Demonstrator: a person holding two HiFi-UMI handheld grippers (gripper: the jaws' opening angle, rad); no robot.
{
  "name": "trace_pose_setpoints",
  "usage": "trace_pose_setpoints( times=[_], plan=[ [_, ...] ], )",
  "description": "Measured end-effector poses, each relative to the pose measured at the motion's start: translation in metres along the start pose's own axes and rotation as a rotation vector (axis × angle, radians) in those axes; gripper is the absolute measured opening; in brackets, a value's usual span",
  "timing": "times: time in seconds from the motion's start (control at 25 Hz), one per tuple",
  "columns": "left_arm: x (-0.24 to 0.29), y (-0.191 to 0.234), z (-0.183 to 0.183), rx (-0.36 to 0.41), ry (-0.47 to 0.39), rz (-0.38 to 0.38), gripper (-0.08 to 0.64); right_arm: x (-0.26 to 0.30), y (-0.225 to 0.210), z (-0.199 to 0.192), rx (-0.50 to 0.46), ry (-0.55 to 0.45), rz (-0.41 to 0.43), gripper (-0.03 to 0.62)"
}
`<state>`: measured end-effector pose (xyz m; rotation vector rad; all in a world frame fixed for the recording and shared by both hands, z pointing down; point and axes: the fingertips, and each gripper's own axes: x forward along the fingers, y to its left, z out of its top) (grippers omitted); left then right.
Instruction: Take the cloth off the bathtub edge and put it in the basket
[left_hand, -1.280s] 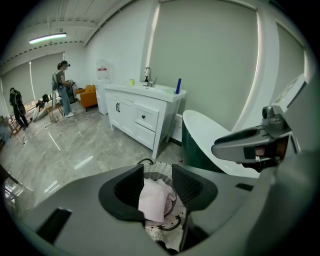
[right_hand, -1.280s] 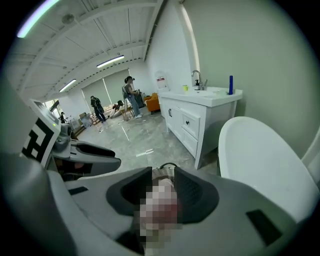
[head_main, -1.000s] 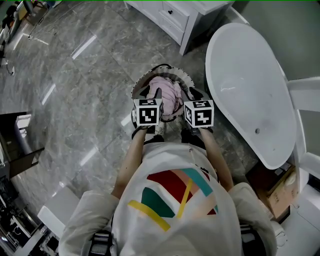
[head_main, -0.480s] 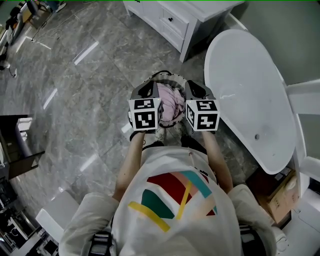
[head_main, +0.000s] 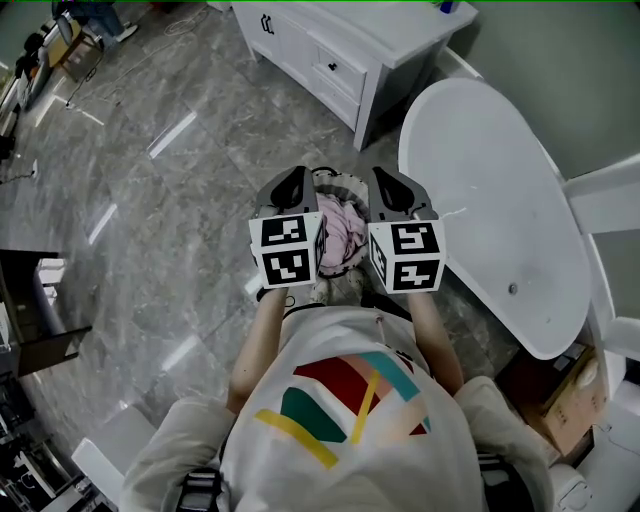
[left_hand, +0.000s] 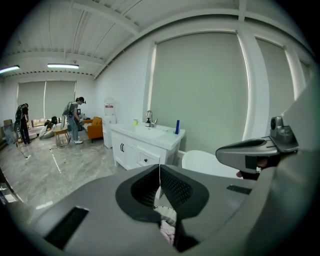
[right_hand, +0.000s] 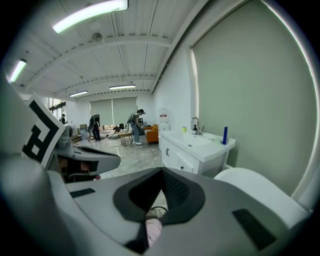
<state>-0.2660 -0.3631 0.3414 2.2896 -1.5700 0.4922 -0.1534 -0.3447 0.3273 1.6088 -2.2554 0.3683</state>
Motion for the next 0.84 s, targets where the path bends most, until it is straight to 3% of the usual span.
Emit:
trace_pose_setpoints(
  times=[0.36, 0.84],
  plan=[
    [-0.015, 0.001, 0.027, -0.042, -0.081, 0.015, 0.021, -0.017, -0.017, 0.02, 0.007, -0.063, -0.024, 0.012],
    [-0.032, 0.003, 0.047, -0.026, -0.141, 0.038, 0.021, -0.027, -0.027, 0.034, 0.02, -0.106, -0.03, 0.012]
  ],
)
